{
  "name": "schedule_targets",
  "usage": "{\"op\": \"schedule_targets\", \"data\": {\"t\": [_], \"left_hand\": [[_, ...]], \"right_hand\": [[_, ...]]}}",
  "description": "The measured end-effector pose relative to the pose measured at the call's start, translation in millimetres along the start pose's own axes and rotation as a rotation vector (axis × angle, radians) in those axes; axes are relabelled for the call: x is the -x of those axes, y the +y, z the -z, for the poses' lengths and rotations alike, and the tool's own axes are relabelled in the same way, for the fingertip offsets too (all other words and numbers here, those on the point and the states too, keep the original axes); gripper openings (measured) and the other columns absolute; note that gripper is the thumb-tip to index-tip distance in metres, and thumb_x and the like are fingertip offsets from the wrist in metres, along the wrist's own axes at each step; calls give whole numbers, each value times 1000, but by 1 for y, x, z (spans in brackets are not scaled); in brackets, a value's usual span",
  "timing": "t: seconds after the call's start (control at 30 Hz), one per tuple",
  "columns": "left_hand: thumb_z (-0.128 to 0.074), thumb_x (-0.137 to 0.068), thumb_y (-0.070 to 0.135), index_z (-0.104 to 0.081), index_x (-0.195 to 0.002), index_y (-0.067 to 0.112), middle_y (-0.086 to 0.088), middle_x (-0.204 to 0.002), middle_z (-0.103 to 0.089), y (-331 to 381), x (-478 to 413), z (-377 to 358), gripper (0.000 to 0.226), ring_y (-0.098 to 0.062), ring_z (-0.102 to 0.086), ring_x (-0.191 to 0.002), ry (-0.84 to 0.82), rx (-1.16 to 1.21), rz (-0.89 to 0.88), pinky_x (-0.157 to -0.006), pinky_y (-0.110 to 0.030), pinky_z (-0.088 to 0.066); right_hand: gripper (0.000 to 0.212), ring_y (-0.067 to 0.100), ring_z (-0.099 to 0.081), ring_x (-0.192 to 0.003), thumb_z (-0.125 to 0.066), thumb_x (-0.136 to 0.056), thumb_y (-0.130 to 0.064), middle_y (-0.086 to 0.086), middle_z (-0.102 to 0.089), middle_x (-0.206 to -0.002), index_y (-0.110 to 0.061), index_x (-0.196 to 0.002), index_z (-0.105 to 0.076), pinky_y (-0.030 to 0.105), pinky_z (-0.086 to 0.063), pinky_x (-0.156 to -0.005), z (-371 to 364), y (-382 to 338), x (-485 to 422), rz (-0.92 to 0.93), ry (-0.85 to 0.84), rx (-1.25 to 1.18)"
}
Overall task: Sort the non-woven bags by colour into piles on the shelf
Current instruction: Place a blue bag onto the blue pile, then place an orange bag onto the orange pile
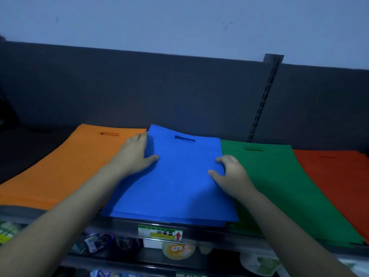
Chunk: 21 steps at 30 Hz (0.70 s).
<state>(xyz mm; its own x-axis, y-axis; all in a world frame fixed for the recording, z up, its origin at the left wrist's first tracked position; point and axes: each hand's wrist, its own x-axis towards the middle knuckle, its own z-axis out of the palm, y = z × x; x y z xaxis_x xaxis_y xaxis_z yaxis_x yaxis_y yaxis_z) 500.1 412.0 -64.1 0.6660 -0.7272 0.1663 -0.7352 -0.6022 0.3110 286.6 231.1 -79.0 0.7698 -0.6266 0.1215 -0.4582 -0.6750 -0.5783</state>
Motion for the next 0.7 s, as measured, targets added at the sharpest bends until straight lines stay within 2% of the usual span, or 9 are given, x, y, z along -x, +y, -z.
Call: {"op": "schedule_targets", "data": {"t": [0.1,0.17,0.27,0.4,0.57,0.7], "left_hand": [[-30,-91,70,-13,-154,16,-6,-162,-6,-5,9,-9,85,-24,-4,-148,-107,-296,-65,-118,-43,-8],[-18,-90,72,-12,-154,20,-3,-162,-6,-5,13,-13,83,-21,-2,-149,-230,-353,-85,-119,-44,-5],[-11,-92,70,-8,-155,21,-3,-162,-6,-3,13,-16,80,-21,-8,-149,-364,-387,-41,-117,-45,-6],[-8,-87,76,-13,-154,21,-5,-161,-14,12,11,-13,87,-23,-16,-146,-305,-469,-71,-116,-45,-9],[-10,-84,79,-8,-155,20,-8,-162,-8,58,5,-3,93,-22,-7,-149,-187,-459,-149,-119,-44,-4],[14,-64,82,-8,-155,19,-8,-162,-8,112,-1,2,113,-22,-10,-149,-44,-434,-284,-118,-41,-9]], "right_hand": [[57,19,-31,-140,-48,-98,-42,7,-36,-151,-9,-143,-40,27,-24,-112,-14,-3,6,72,-181,229],[62,18,-21,-145,-41,-99,-48,9,-28,-156,-9,-147,-34,30,-15,-117,-18,-5,9,91,-209,300],[71,17,-13,-148,-36,-97,-57,8,-19,-160,-12,-151,-27,36,-6,-120,-19,-8,11,93,-245,344],[77,21,-12,-148,-30,-93,-66,8,-17,-160,-19,-153,-22,44,-5,-120,-16,-8,12,80,-238,447],[83,24,-12,-148,-39,-90,-67,7,-9,-162,-30,-154,-1,47,-7,-119,14,1,13,19,-141,457],[82,23,-9,-149,-39,-90,-65,6,-6,-162,-32,-154,0,47,-8,-120,62,24,17,-51,-42,497]]}}
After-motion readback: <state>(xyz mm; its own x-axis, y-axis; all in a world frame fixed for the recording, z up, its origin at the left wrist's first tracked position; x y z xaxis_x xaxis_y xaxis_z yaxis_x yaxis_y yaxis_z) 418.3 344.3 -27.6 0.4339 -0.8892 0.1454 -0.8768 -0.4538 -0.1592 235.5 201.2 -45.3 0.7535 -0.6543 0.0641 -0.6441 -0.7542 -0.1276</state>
